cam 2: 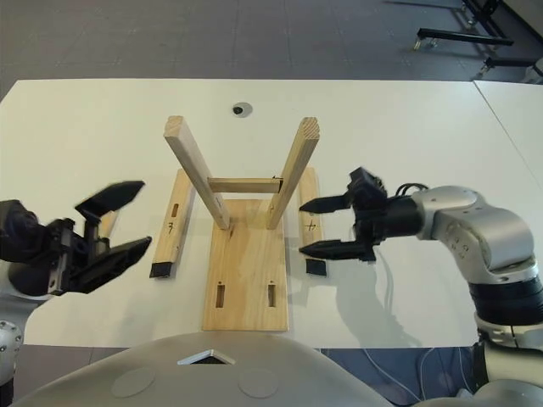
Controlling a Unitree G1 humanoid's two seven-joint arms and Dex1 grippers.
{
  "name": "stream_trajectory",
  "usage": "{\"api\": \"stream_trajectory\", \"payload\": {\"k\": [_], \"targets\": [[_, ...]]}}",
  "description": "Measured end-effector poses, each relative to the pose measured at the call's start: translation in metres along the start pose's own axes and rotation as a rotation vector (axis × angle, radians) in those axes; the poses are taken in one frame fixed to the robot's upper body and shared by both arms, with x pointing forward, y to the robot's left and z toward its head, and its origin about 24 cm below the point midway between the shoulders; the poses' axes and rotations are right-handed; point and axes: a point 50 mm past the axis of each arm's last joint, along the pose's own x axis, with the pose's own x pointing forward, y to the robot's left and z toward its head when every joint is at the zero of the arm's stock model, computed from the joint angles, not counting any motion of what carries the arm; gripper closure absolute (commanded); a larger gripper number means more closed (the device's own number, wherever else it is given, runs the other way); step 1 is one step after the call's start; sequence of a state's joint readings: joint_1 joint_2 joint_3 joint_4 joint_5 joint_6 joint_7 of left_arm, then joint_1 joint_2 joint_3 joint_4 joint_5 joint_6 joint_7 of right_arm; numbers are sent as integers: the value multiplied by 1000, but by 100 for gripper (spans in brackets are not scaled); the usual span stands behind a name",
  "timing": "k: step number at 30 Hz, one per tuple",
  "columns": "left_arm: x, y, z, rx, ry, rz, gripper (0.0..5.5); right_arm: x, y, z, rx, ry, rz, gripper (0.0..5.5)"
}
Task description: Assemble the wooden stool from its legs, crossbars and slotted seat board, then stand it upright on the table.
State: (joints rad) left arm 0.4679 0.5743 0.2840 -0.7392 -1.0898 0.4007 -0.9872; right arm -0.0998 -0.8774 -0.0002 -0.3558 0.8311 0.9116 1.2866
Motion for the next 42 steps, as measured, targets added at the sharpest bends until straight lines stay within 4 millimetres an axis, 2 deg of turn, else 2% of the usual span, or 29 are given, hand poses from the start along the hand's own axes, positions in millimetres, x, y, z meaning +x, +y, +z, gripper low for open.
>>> {"api": "stream_trajectory", "payload": {"k": [4, 7, 9, 11, 14, 21, 26, 29, 33, 42], "targets": [[1, 0, -16, -142, 57, -56, 108, 25, -10, -3, 100, -82, 13, 30], [11, 16, -26, -198, 80, -92, 108, 45, -20, -6, 117, -86, 22, 30], [21, 34, -38, -205, 143, -74, 108, 58, -27, -6, 140, -108, 34, 30], [30, 45, -40, -193, 150, -78, 108, 66, -30, -4, 141, -121, 56, 30], [32, 60, -46, -179, 190, -48, 108, 73, -34, -3, 143, -126, 68, 30], [27, 84, -54, -121, 223, 40, 108, 76, -43, 1, 110, -158, 32, 30], [36, 104, -55, -56, 201, 132, 108, 79, -46, 6, 76, -180, 10, 30], [39, 102, -57, -58, 190, 116, 108, 79, -47, 7, 70, -186, 2, 30], [37, 85, -56, -91, 135, 15, 108, 70, -52, 17, 37, -215, -18, 30], [31, 83, -50, -72, 111, 33, 108, 57, -58, 26, 4, -263, -63, 30]]}}
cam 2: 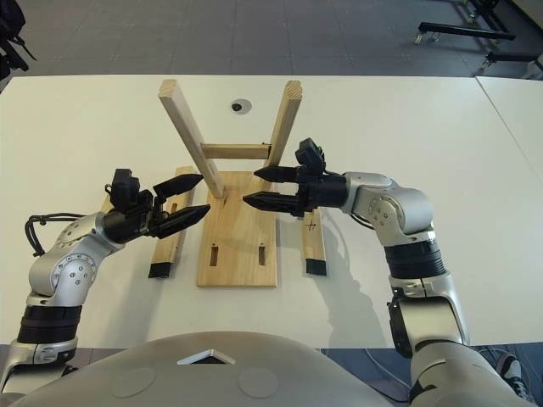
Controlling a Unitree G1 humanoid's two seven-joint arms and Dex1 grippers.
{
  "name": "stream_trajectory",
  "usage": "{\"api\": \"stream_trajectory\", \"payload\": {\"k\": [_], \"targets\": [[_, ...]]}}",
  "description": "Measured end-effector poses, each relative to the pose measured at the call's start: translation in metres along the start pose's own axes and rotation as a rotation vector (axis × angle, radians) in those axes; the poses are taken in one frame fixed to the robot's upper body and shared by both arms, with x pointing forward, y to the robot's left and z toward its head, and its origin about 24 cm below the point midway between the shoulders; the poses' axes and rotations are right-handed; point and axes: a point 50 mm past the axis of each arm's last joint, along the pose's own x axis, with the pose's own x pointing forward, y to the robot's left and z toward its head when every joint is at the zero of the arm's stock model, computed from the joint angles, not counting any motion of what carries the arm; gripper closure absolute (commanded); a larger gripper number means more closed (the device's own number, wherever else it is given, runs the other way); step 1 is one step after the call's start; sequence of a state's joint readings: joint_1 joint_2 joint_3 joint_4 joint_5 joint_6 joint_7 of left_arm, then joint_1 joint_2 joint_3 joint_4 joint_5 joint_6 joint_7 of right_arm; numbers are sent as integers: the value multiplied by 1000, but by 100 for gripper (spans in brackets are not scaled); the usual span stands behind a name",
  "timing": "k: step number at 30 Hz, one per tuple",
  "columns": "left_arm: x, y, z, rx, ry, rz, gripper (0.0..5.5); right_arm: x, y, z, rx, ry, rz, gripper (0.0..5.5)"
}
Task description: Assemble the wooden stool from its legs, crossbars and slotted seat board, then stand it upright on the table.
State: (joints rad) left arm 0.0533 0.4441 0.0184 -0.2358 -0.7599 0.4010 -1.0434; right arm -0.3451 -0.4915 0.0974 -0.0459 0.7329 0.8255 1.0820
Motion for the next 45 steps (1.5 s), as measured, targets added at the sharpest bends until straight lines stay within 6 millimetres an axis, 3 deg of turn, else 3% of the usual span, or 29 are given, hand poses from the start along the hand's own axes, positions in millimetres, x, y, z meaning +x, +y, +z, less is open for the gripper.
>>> {"api": "stream_trajectory", "payload": {"k": [5, 9, 13, 15, 19, 21, 27, 30, 34, 45], "targets": [[-22, -18, 29, 151, -67, 87, 108, -23, 23, 34, -85, -164, 90, 30], [-61, -22, 56, 434, -142, 492, 108, -61, 38, 64, -163, -419, 48, 30], [-100, -8, 47, 476, -119, 952, 108, -104, 43, 108, -302, -720, -124, 30], [-103, -3, 33, 442, -88, 1084, 108, -115, 36, 123, -347, -779, -257, 30], [-101, 3, 4, 387, 80, 1148, 108, -121, 8, 114, -259, -808, -460, 30], [-104, 3, -8, 380, 176, 1169, 108, -114, 1, 108, -218, -821, -484, 30], [-124, 9, -24, 315, 361, 1199, 108, -118, -8, 77, -98, -853, -554, 30], [-125, 9, -29, 273, 408, 1157, 108, -122, -6, 75, -69, -898, -546, 30], [-127, 3, -44, 161, 442, 1141, 169, -120, -6, 75, -54, -893, -543, 30], [-126, 2, -47, 169, 494, 1214, 345, -111, -5, 70, -37, -816, -543, 30]]}}
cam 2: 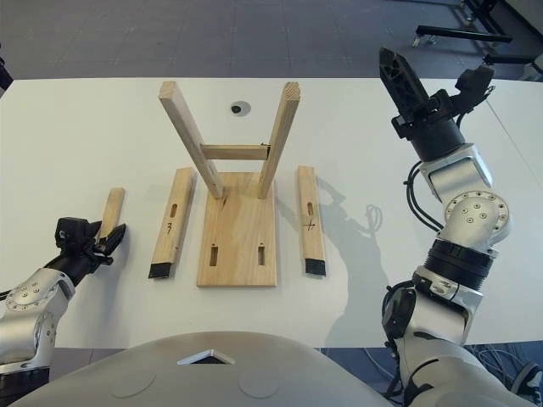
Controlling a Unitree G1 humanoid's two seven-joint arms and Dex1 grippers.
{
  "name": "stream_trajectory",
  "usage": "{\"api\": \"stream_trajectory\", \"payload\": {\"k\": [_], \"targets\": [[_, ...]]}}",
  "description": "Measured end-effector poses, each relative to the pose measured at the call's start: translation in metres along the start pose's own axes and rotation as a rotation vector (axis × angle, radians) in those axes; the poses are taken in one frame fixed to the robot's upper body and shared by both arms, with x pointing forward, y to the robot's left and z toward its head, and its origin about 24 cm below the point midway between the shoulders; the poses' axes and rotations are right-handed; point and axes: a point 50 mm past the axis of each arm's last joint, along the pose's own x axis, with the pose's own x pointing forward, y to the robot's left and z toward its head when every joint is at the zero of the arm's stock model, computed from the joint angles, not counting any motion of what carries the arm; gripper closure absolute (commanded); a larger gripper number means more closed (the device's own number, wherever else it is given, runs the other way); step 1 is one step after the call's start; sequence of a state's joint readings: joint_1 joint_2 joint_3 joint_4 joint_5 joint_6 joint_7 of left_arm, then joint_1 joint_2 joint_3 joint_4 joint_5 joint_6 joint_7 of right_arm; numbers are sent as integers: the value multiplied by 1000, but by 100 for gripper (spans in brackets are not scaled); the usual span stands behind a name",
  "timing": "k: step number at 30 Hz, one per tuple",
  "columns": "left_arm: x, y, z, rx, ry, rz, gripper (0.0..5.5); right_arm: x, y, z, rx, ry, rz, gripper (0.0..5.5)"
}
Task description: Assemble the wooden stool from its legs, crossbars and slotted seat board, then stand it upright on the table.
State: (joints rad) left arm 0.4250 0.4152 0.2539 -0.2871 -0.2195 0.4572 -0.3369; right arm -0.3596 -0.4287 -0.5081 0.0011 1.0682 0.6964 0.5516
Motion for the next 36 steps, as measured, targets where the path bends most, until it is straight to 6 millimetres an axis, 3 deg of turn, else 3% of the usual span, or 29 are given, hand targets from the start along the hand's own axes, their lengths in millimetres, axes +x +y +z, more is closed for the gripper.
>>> {"api": "stream_trajectory", "payload": {"k": [4, 10, 15, 17, 20, 23, 25, 31, 36], "targets": [[2, -5, -1, -15, -2, 6, 422, 0, -1, -5, -1, 23, -10, 30], [9, -4, 1, -13, -23, 6, 422, 2, 1, -8, -15, 43, -4, 30], [20, -1, 21, 24, -185, 75, 422, 11, 12, -3, -7, 6, 42, 30], [22, 2, 55, 74, -373, 124, 422, 21, 26, 4, 4, -22, 112, 30], [5, 0, 138, 221, -831, 152, 422, 37, 53, 10, 31, -53, 230, 30], [-14, -29, 214, 369, -1205, 36, 422, 59, 86, -10, 80, -6, 339, 30], [-18, -51, 238, 466, -1310, -87, 422, 74, 101, -21, 112, 23, 377, 30], [-4, -92, 230, 579, -1284, -380, 422, 102, 144, -58, 177, 99, 542, 30], [-3, -102, 223, 596, -1262, -476, 422, 103, 152, -55, 183, 61, 600, 49]]}}
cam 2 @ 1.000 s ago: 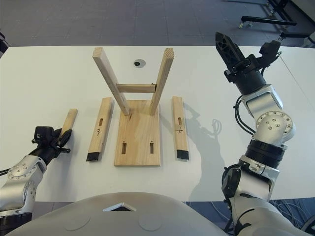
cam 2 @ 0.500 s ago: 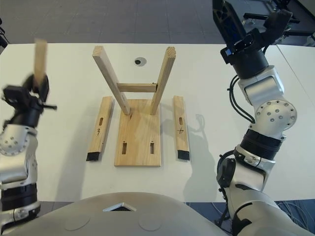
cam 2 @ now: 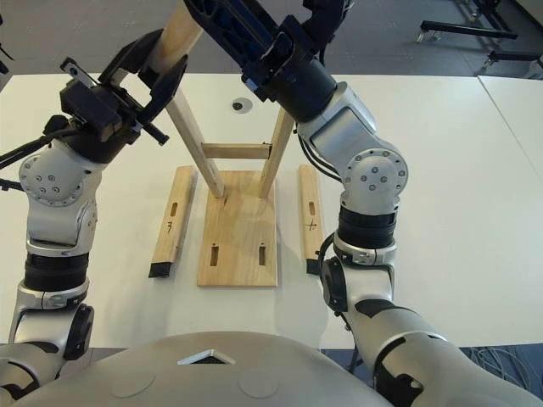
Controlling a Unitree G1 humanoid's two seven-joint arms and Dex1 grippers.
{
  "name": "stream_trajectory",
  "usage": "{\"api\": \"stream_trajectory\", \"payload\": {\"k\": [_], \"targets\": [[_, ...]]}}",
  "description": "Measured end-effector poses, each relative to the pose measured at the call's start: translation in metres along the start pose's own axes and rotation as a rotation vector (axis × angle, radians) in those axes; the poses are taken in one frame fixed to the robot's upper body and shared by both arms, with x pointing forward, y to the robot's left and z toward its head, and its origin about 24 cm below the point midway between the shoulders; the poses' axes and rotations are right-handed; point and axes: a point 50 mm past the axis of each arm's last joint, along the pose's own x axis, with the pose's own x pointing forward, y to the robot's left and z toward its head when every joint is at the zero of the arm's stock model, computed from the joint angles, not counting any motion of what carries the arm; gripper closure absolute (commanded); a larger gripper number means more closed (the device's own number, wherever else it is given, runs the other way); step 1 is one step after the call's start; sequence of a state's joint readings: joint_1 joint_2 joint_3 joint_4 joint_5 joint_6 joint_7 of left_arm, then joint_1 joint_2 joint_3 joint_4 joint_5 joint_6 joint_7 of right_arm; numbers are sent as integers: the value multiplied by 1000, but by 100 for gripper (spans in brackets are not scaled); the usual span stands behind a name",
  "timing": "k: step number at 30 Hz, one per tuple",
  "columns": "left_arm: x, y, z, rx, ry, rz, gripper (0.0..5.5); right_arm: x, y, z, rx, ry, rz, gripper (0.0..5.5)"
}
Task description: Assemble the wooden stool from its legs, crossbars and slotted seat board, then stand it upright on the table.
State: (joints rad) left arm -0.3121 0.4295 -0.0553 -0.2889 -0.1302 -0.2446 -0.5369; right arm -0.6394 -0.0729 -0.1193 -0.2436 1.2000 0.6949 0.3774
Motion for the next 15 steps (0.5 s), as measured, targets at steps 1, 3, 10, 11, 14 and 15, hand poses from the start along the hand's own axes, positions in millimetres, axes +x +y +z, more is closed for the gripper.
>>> {"api": "stream_trajectory", "payload": {"k": [1, 3, 10, 11, 14, 15], "targets": [[1, -2, 0, -8, -2, -13, 422, 0, 0, 1, -2, -5, 4, 65], [0, -5, -1, -17, -1, -15, 422, -1, 1, 4, 5, -33, 13, 100], [1, -7, -2, 3, 10, -21, 422, -6, 3, 12, -31, -27, 42, 222], [1, -7, -2, 3, 11, -22, 422, -7, 4, 12, -36, -14, 47, 237], [2, -8, -2, -8, 10, -13, 422, -7, 4, 11, -57, 21, 57, 289], [1, -7, -3, -9, 13, -11, 422, -7, 4, 10, -60, 27, 58, 307]]}}
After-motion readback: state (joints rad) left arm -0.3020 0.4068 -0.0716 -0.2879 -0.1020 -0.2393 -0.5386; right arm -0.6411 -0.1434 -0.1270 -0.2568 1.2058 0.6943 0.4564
